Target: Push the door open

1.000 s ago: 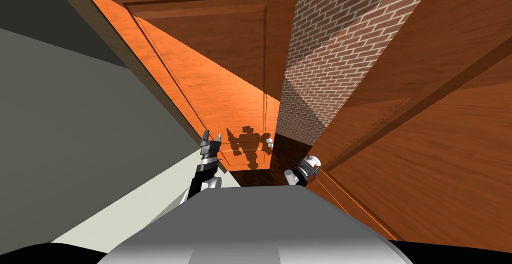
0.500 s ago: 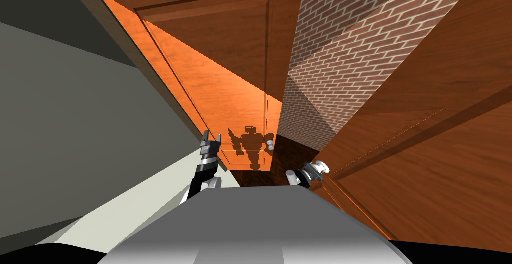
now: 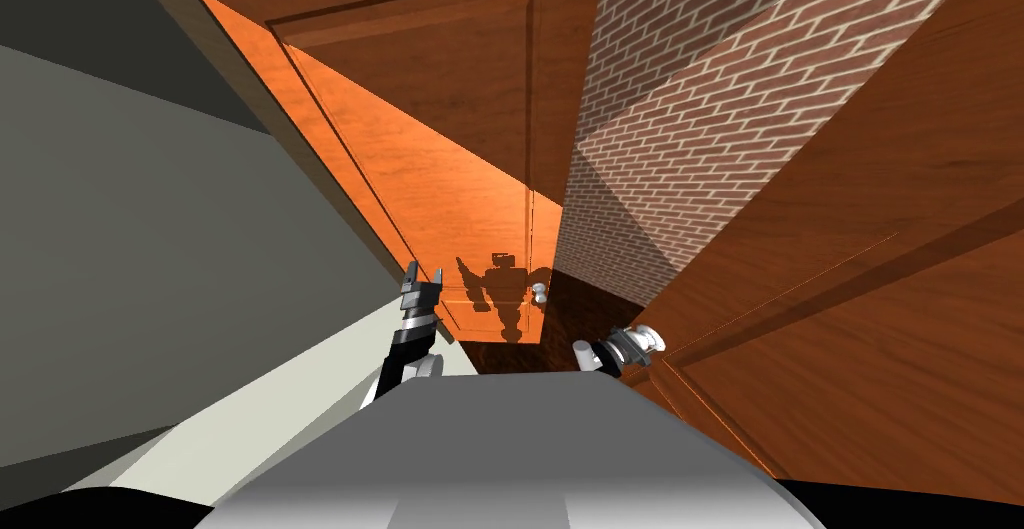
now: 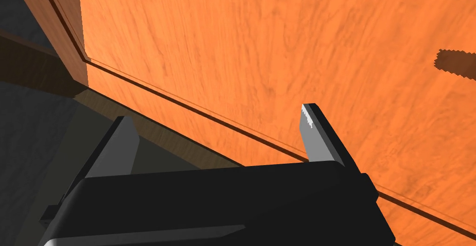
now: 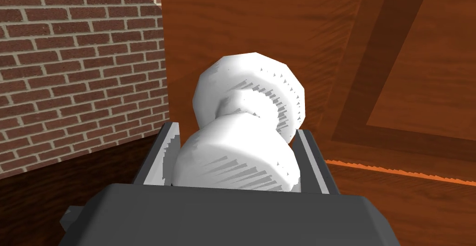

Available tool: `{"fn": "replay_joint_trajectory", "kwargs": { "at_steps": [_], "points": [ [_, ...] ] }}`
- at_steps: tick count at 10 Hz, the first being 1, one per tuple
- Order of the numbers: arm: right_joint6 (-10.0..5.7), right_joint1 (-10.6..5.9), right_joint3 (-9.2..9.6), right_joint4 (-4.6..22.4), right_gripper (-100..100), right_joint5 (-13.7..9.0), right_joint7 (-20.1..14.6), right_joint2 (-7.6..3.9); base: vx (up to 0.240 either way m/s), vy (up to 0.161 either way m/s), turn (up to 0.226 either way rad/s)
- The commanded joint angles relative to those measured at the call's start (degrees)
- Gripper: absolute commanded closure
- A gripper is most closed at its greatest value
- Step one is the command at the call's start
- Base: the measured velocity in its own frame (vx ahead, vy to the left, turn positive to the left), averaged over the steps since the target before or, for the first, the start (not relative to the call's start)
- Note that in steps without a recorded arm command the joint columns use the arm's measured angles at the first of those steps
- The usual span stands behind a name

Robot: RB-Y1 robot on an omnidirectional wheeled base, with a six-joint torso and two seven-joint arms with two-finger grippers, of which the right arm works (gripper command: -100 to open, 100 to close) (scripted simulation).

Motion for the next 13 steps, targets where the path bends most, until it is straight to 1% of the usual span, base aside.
{"fn": "replay_joint_trajectory", "kwargs": {
  "at_steps": [1, 4, 7, 9, 10, 11, 13],
  "points": [
    [-1.92, -0.14, -1.38, 0.53, 100, -1.11, 0.09, -0.44, 0.025, -0.046, 0.095],
    [-4.43, -0.6, -3.51, 1.12, 100, -3.57, 0.78, 0.28, 0.043, -0.095, 0.152],
    [-6.48, -1.01, -5.23, 1.6, 100, -5.57, 1.35, 1.17, 0.04, -0.096, 0.114],
    [-8.11, -1.4, -6.58, 1.96, 100, -7.17, 1.8, 2.23, 0.039, -0.09, 0.133],
    [-7.5, -1.33, -6.11, 1.88, 100, -6.68, 1.86, 2.17, 0.021, -0.04, 0.022],
    [-9.23, -1.28, -7.95, 2.25, 100, -8.54, 1.91, 0.55, 0.004, -0.119, 0.196],
    [-9.93, -1.29, -8.79, 2.34, 100, -9.39, 1.96, -0.01, 0.013, -0.162, 0.101]
  ]
}}
